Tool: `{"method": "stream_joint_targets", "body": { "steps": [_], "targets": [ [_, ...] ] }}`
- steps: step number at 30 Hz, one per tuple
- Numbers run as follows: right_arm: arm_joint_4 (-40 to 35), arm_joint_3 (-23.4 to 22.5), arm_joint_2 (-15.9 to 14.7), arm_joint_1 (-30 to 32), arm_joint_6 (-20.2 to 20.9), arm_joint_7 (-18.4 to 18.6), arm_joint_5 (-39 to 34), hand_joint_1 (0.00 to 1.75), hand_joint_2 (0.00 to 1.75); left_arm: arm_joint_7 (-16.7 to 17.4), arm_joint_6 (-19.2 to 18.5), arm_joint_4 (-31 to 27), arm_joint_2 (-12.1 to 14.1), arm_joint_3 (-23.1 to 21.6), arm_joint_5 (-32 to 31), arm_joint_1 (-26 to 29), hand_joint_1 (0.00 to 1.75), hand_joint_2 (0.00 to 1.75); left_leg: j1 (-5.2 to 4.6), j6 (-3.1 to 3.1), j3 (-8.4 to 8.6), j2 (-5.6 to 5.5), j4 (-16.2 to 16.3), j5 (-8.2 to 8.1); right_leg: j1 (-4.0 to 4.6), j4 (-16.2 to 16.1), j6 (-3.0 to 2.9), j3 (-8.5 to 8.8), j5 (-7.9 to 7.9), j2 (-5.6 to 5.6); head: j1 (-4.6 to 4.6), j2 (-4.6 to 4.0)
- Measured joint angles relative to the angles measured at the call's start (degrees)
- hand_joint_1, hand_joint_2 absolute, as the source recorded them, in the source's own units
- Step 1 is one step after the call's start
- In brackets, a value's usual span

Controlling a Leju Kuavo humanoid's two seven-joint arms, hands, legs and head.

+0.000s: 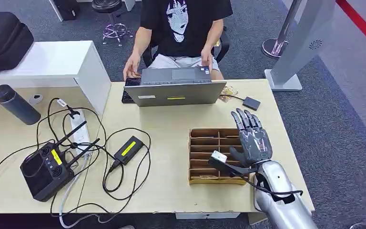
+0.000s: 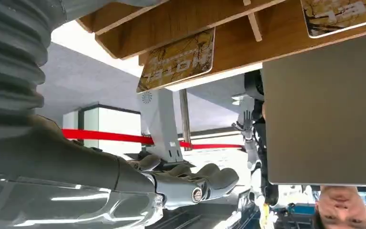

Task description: Pass the card to the sensor for recognition and then transmit it.

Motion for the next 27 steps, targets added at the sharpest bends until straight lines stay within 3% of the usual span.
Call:
{"method": "stream_joint_targets", "body": {
  "steps": [1,2,27],
  "targets": [
    [0.1,0.0,0.0,0.0,-0.1,0.1,0.1,1.50,1.75,0.0,0.0,0.0,0.0,0.0,-0.1,0.0,0.00,1.75,0.00,0.00,0.00,0.00,0.0,0.00,0.00,0.0,0.00,0.00,0.00,0.00,0.00,0.00],
    [0.1,0.0,0.0,0.0,-0.1,0.1,0.1,1.73,1.75,0.0,0.0,0.0,0.0,0.0,-0.1,0.0,0.00,1.75,0.00,0.00,0.00,0.00,0.0,0.00,0.00,0.0,0.00,0.00,0.00,0.00,0.00,0.00],
    [1.6,0.0,0.0,-0.6,-0.7,0.8,2.0,1.75,1.75,-0.1,0.0,0.0,-0.1,1.2,-0.7,0.0,0.00,1.75,0.00,0.00,0.01,0.00,0.0,0.00,0.00,0.0,0.00,0.00,0.00,0.00,0.00,0.00]
  ]
}}
